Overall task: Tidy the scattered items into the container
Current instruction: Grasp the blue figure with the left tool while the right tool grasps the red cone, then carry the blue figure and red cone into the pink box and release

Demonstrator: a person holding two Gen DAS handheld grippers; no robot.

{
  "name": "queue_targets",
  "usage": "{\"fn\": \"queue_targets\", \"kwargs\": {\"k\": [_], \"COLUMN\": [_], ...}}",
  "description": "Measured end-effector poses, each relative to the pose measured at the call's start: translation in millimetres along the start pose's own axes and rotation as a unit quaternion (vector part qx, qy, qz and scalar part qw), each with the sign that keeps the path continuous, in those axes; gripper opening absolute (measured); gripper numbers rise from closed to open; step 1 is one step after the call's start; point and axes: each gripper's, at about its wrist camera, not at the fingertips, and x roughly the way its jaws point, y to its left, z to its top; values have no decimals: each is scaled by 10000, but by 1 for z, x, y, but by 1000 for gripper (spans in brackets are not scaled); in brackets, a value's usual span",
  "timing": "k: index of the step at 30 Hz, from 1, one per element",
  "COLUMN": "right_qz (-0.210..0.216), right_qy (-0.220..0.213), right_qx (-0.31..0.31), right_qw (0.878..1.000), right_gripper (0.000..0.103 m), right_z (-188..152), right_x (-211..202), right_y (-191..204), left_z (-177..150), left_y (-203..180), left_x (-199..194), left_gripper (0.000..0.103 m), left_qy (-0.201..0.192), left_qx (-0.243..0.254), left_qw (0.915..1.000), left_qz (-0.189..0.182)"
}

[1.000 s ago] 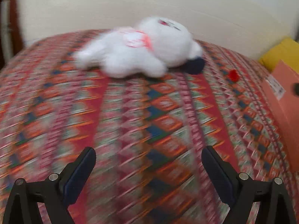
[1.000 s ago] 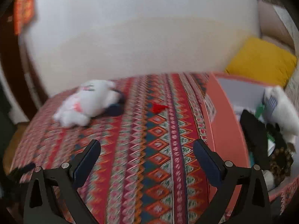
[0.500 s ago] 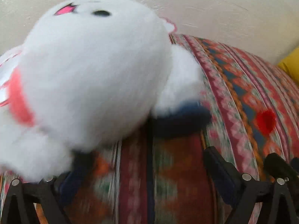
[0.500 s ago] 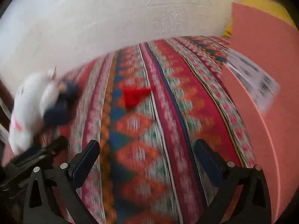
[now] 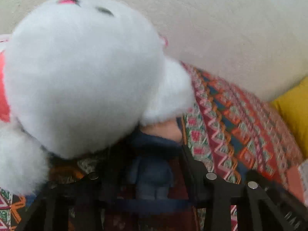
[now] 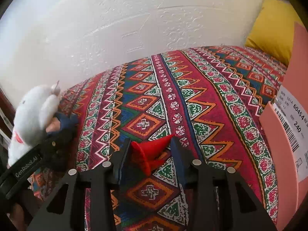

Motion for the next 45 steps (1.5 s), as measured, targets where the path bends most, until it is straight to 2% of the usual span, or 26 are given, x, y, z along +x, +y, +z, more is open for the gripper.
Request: {"fn": "queue_targets", "kwargs": {"k": [2,4,7,9,10,11,14,16,17,20,25,28,32,36,41,45], "right_qz": [255,733,1567,1672,1673,1471,862,447,390,588,915,1039,1114,1154,381,137], "right_qy": [4,-24,-92,-38,-3,64,309,578,661,602,472,-53,-806,-1574,-2599,-2737], "right_qx": [117,441,1067,1117,1096,893,90,-699,-939,-1019,-1160,-1232,-1045,-827,4,847], "right_qw": [9996,9963,9818,9796,9798,9851,9958,9949,9926,9912,9879,9869,9850,9773,9649,9580], "right_gripper": [38,38,37,37,37,38,37,37,37,37,37,37,37,37,37,37], "right_z": [-1,-7,-16,-25,-29,-37,-64,-88,-100,-118,-148,-148,-127,-105,-70,-57], "right_x": [0,-3,-5,-13,-17,-26,-56,-79,-91,-137,-213,-269,-338,-407,-469,-481], "right_y": [-7,-24,-52,-58,-59,-53,-27,-2,7,21,43,48,28,6,-82,-160], "left_z": [-9,-20,-44,-73,-89,-102,-148,-168,-178,-186,-184,-176,-165,-136,-93,-77], "left_y": [-4,-5,-9,-14,-17,-18,-24,-16,-11,23,37,23,-13,-74,-179,-258], "left_x": [-8,-16,-40,-65,-80,-94,-144,-176,-192,-249,-319,-355,-382,-387,-363,-328], "left_gripper": [47,47,47,42,42,38,38,37,37,37,37,37,37,37,37,37], "left_qy": [97,199,347,415,439,446,436,338,287,118,-490,-809,-980,-1021,-960,-660], "left_qx": [172,264,484,763,894,978,1263,1221,1169,759,576,709,1004,1285,1819,2159], "left_qw": [9998,9994,9980,9952,9935,9926,9898,9910,9919,9969,9966,9928,9873,9789,9635,9531], "left_qz": [57,81,213,447,555,568,486,441,408,148,-336,-523,-740,-1219,-1712,-2017]}}
